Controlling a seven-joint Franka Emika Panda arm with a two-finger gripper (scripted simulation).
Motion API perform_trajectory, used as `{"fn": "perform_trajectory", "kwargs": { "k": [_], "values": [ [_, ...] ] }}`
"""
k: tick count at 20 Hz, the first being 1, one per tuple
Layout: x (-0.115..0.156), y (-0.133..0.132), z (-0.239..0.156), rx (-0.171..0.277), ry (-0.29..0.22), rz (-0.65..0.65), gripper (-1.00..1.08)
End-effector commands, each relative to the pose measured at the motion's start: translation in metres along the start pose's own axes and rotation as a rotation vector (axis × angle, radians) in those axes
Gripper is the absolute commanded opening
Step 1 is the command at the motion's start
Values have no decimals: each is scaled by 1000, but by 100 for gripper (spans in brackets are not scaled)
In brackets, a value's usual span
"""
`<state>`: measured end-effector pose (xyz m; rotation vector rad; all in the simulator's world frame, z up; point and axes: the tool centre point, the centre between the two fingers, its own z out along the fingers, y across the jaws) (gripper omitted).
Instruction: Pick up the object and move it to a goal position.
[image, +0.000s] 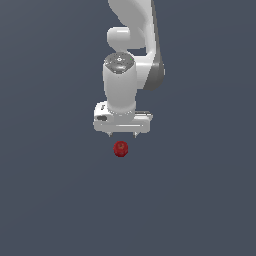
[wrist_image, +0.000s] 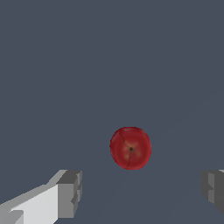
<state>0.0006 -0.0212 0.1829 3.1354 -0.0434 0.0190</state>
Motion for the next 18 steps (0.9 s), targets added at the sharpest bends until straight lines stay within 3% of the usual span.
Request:
{"fn": "perform_trajectory", "kwargs": {
  "k": [1, 18],
  "values": [
    [0, 0, 0, 0, 0, 0, 100],
    [-2, 7, -2, -10, -1, -43, 100]
  ]
}}
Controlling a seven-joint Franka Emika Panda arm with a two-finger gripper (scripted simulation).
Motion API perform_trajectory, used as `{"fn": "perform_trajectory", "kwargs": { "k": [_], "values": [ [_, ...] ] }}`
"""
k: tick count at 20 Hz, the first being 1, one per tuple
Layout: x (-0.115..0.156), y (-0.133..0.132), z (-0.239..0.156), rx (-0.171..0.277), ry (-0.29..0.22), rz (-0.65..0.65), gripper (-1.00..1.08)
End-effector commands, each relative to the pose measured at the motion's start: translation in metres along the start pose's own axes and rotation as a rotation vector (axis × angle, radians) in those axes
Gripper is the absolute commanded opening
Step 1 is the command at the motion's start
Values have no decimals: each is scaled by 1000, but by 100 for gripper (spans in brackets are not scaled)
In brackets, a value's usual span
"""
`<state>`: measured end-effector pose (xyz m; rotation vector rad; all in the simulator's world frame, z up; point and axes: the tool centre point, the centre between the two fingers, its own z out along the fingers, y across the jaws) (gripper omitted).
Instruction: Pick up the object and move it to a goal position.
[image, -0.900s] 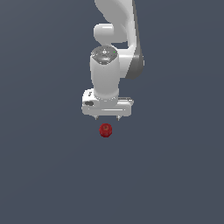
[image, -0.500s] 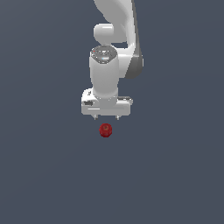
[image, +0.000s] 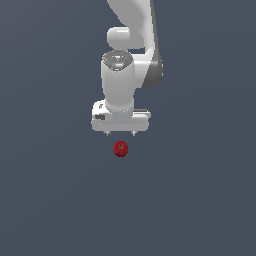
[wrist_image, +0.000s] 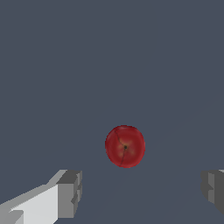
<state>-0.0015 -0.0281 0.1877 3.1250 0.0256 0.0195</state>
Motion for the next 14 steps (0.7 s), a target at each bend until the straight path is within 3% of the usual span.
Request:
{"fn": "perform_trajectory", "kwargs": {
  "k": [1, 14],
  "values": [
    [-1, 0, 6, 1, -2, 1, 100],
    [-13, 4, 80, 14, -11, 12, 100]
  ]
}}
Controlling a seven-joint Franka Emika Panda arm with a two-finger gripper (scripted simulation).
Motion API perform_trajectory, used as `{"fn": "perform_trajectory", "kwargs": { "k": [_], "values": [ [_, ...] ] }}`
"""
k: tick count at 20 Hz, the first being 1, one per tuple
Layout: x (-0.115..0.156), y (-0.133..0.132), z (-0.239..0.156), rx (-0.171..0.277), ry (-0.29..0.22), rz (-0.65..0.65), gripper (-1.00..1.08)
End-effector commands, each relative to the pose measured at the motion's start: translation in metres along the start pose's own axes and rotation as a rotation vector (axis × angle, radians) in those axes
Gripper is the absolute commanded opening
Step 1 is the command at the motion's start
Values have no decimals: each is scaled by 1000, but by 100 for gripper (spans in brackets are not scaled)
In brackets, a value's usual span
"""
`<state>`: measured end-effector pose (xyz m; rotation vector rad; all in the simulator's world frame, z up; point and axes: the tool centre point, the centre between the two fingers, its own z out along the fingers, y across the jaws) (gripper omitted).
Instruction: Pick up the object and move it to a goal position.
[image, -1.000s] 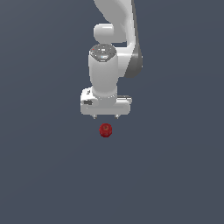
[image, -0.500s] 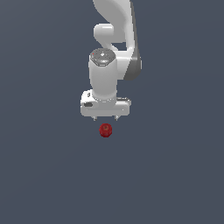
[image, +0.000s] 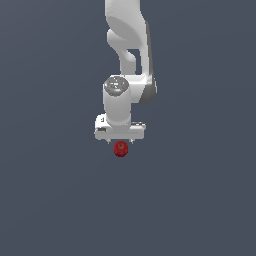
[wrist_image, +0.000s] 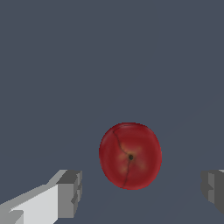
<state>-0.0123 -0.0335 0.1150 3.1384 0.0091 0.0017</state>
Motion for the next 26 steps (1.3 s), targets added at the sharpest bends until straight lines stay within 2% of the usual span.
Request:
{"fn": "perform_trajectory", "kwargs": {
  "k": [1, 10, 20, 25, 26],
  "values": [
    [-2, 1, 11, 2, 0, 2, 100],
    [-4, 1, 21, 3, -2, 3, 100],
    [-5, 1, 62, 3, -2, 3, 100],
    [-5, 1, 69, 3, -1, 3, 100],
    [-5, 1, 69, 3, -1, 3, -100]
  ]
}}
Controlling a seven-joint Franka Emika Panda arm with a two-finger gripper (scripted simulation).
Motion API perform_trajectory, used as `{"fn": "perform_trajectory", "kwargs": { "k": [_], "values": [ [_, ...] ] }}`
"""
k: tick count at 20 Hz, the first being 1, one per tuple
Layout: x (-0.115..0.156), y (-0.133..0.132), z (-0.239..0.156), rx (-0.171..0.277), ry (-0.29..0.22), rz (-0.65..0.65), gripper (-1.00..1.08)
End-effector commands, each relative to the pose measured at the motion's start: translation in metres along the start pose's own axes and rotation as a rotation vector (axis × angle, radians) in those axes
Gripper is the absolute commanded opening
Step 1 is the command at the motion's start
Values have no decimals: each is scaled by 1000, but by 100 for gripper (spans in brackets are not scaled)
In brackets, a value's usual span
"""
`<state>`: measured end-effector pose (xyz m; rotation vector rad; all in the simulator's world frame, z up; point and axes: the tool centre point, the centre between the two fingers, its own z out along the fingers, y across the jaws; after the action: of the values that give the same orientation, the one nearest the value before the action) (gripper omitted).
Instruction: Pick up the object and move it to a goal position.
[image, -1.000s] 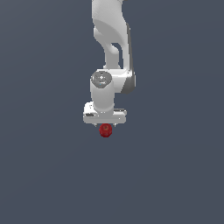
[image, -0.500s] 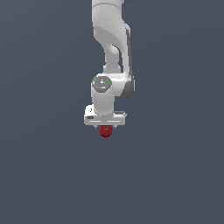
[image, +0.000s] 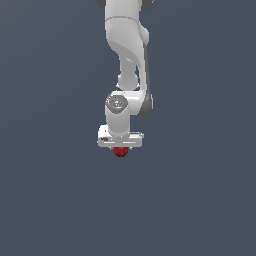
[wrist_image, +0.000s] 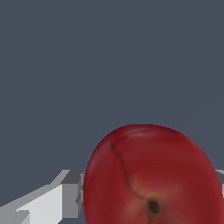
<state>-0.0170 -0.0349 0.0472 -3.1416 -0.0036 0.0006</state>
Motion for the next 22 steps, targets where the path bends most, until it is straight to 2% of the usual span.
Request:
{"fn": "perform_trajectory", "kwargs": {
  "k": [1, 13, 22],
  "values": [
    [0, 0, 1, 0, 1, 0, -100],
    [1, 1, -3, 0, 1, 0, -100],
    [8, 19, -45, 0, 1, 0, -100]
  ]
}}
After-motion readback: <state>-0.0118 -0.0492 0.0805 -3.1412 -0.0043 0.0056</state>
